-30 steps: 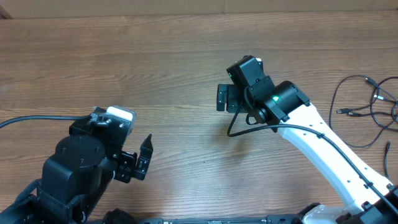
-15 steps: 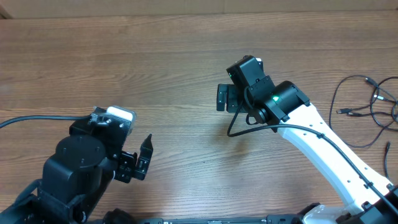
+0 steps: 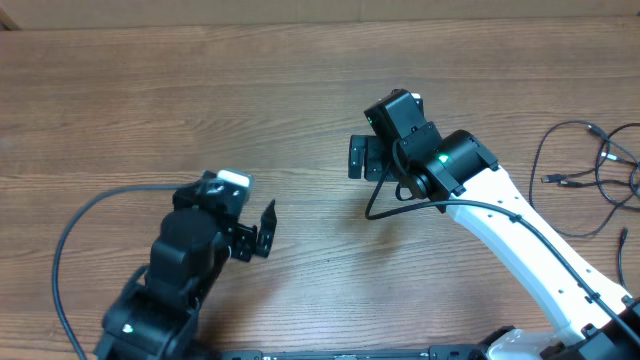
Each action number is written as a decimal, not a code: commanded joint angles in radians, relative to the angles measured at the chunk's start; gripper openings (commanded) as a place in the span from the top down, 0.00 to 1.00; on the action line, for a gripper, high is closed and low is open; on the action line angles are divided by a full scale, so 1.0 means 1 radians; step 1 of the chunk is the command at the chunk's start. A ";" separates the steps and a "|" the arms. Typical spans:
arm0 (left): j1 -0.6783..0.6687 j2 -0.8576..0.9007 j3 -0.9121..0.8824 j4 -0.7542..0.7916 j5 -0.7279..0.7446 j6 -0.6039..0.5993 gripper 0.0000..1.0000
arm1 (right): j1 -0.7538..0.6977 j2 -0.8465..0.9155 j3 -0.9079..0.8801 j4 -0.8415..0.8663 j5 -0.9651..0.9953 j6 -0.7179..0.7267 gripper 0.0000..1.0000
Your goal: Untangle cables
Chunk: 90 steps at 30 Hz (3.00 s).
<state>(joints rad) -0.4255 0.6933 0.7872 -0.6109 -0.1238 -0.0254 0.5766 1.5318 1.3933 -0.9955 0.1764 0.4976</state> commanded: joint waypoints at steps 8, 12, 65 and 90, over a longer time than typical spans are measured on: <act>0.268 -0.341 -0.504 0.649 0.344 0.011 0.00 | 0.002 0.000 0.011 0.002 0.014 0.007 0.00; 0.301 -0.466 -0.660 0.821 0.314 0.011 0.00 | 0.002 0.000 0.011 0.002 0.014 0.007 0.00; 0.512 -0.690 -0.782 0.536 0.176 0.011 0.00 | 0.002 0.000 0.011 0.002 0.014 0.007 0.00; 0.511 -0.689 -0.782 0.536 0.176 0.011 0.00 | 0.000 0.009 0.011 0.007 0.013 0.007 0.00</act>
<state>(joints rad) 0.0807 0.0147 0.0086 -0.0715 0.0662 -0.0223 0.5766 1.5318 1.3933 -0.9958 0.1829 0.4980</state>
